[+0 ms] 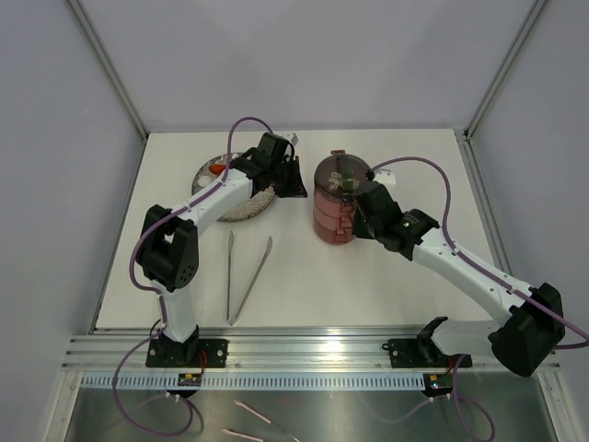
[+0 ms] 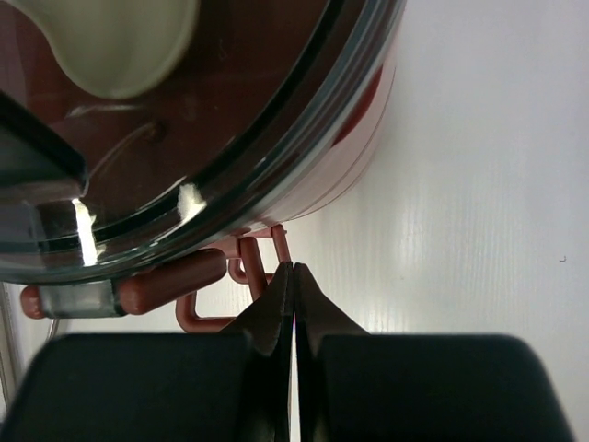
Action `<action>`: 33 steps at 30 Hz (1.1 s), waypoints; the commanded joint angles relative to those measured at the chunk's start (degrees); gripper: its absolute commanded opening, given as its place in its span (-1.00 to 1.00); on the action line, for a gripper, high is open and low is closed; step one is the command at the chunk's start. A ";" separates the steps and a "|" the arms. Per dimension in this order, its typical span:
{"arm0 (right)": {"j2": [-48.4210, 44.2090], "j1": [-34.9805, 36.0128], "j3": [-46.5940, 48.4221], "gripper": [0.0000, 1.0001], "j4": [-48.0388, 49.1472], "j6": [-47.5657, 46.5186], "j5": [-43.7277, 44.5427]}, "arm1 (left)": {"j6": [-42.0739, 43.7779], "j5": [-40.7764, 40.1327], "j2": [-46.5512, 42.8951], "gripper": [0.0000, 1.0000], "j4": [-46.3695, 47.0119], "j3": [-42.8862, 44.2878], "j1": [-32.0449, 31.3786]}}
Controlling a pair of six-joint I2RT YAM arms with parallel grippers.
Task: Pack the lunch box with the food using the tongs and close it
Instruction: Close the fastener on the packing box.
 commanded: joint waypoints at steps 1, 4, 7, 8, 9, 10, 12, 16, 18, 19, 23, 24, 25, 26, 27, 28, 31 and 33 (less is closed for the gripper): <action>-0.36 0.55 2.02 -1.00 2.91 -0.85 -0.85 | -0.49 1.29 -0.63 -1.00 2.37 0.26 0.16; 0.26 0.55 2.11 -1.00 3.08 -1.02 -1.64 | -0.66 1.47 -0.28 -1.00 2.55 0.26 0.16; 0.87 0.63 2.20 -1.00 3.17 -1.11 -2.26 | -0.75 1.56 -0.27 -1.00 2.55 0.26 0.16; 1.05 0.72 2.20 -1.00 3.26 -1.20 -2.43 | -0.49 1.38 -0.27 -1.00 2.46 0.26 0.16; 1.05 0.72 2.28 -1.00 3.26 -1.37 -2.52 | -0.49 1.29 -0.36 -1.00 2.46 0.26 0.16; 1.14 0.81 2.28 -1.00 3.35 -1.46 -2.69 | -0.49 1.21 -0.27 -1.00 2.46 0.26 0.16; 1.31 0.90 2.46 -1.00 3.26 -1.72 -2.96 | -0.40 1.12 -0.27 -1.00 2.37 0.35 0.16; 1.31 1.16 2.55 -1.00 3.35 -2.16 -3.31 | -0.49 1.21 -0.19 -1.00 2.46 0.35 0.16; 1.05 1.25 2.55 -1.00 3.69 -2.34 -3.48 | -0.58 1.21 -0.19 -1.00 2.46 0.35 0.16; 1.05 1.42 2.46 -1.00 3.87 -2.52 -3.92 | -0.49 1.21 -0.19 -1.00 2.46 0.35 0.16; 1.49 1.86 2.99 -1.00 4.05 -3.04 -4.01 | -0.49 1.21 -0.10 -1.00 2.46 0.27 0.16; 1.58 1.86 3.25 -1.00 3.79 -3.04 -3.93 | -0.58 1.21 -0.27 -1.00 2.46 0.26 0.16; 1.75 1.86 3.25 -1.00 3.61 -3.04 -3.58 | -0.49 1.21 -0.27 -1.00 2.46 0.26 0.16; 1.84 1.86 3.25 -1.00 3.52 -3.04 -3.40 | -0.40 1.21 -0.27 -1.00 2.46 0.26 0.07; 1.84 1.86 3.25 -1.00 3.09 -2.87 -3.05 | -0.49 1.21 -0.27 -1.00 2.46 0.18 0.16; 1.75 1.86 3.25 -1.00 2.82 -2.87 -2.18 | -0.40 1.21 -0.45 -1.00 2.37 0.18 0.07; 0.35 1.86 2.81 -1.00 0.89 -2.17 -0.24 | -0.22 1.03 -0.54 -1.00 2.20 0.00 0.16; -1.67 1.86 2.20 -1.00 -0.34 -1.56 0.55 | -0.14 0.94 -0.63 -1.00 2.20 -0.17 0.16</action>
